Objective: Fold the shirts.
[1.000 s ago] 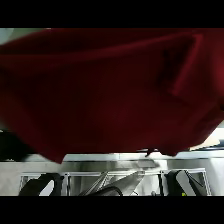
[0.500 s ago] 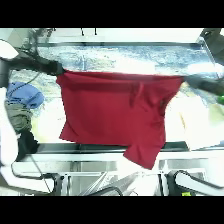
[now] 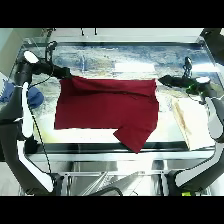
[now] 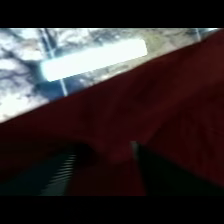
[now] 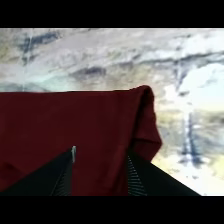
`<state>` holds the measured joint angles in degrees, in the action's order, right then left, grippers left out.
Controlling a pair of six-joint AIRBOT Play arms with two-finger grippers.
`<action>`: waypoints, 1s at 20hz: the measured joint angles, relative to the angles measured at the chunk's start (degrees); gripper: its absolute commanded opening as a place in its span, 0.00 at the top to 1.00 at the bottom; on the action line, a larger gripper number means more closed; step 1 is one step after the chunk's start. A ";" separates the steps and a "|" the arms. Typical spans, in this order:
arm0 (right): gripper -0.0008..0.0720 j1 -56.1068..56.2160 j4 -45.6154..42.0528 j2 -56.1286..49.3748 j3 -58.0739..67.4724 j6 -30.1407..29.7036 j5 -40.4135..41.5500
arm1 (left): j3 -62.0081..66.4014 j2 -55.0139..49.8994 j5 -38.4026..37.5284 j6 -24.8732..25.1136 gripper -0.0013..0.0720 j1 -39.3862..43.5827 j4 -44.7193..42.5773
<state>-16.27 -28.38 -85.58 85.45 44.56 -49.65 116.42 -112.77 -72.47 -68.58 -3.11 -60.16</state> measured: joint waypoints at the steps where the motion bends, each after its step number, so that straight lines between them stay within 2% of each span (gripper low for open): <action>1: 0.50 -1.01 -0.63 -0.15 0.68 1.49 -0.94 | -0.55 0.15 -0.11 -0.33 0.04 -0.61 0.02; 2: 0.57 -2.08 -1.14 -0.17 1.09 2.71 -2.45 | -0.68 0.35 -0.83 -0.63 0.04 -1.44 0.00; 3: 0.68 -3.54 -1.49 -0.13 1.42 3.93 -5.31 | -0.59 0.48 -1.97 -1.36 0.04 -2.43 -0.04; 7: 0.68 -9.22 -2.49 1.18 0.02 6.99 -17.86 | -0.28 0.61 -10.62 -4.81 0.04 -7.63 -1.51; 10: 0.68 -11.65 -3.78 4.50 -6.03 8.04 -23.30 | -4.87 0.63 -17.92 -6.93 0.04 -11.02 -2.58; 14: 0.68 -13.64 -7.98 12.31 -18.12 10.71 -24.52 | -15.32 0.94 -22.34 -8.35 0.04 -13.22 -3.10; 20: 0.68 -14.36 -11.89 23.10 -32.98 13.73 -21.79 | -24.28 1.22 -21.46 -8.87 0.04 -13.99 -6.67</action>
<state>-30.63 -40.27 -62.48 52.47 58.28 -71.44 92.14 -111.55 -93.93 -77.45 -17.10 -66.83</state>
